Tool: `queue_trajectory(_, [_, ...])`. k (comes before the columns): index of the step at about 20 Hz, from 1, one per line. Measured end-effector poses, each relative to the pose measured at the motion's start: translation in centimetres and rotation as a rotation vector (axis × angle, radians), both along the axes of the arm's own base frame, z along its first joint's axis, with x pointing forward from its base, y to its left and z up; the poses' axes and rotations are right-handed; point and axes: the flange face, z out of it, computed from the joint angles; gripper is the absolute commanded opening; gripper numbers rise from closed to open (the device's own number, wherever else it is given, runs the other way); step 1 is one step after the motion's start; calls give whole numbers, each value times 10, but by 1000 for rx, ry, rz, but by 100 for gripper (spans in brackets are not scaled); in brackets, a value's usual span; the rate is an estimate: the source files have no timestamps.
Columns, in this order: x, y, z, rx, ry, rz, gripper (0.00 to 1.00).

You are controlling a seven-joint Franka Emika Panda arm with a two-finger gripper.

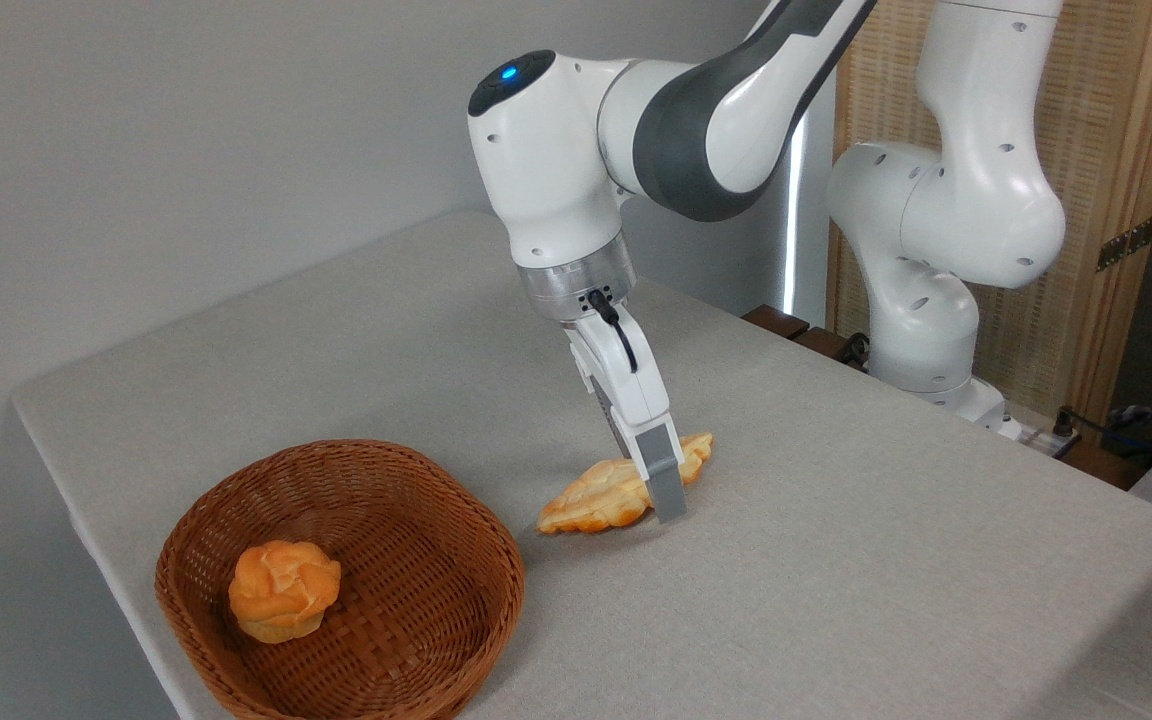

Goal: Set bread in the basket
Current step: 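Close the gripper on the edge of the leaf-shaped bread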

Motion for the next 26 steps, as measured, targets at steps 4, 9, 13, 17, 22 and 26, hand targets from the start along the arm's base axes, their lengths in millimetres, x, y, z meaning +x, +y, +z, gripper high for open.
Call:
queue_trajectory(4, [1, -1, -2, 0, 0, -3, 51])
queue_trajectory(9, [1, -11, -3, 0, 1, -25, 19])
queue_trajectory(13, [1, -15, -5, 1, 0, -37, 19])
queue_trajectory(17, [2, -16, -6, 0, 0, -37, 19])
queue_trajectory(22, [2, -16, -6, 0, -2, -38, 19])
queue_trajectory(26, [2, -17, -6, 0, -2, -40, 19])
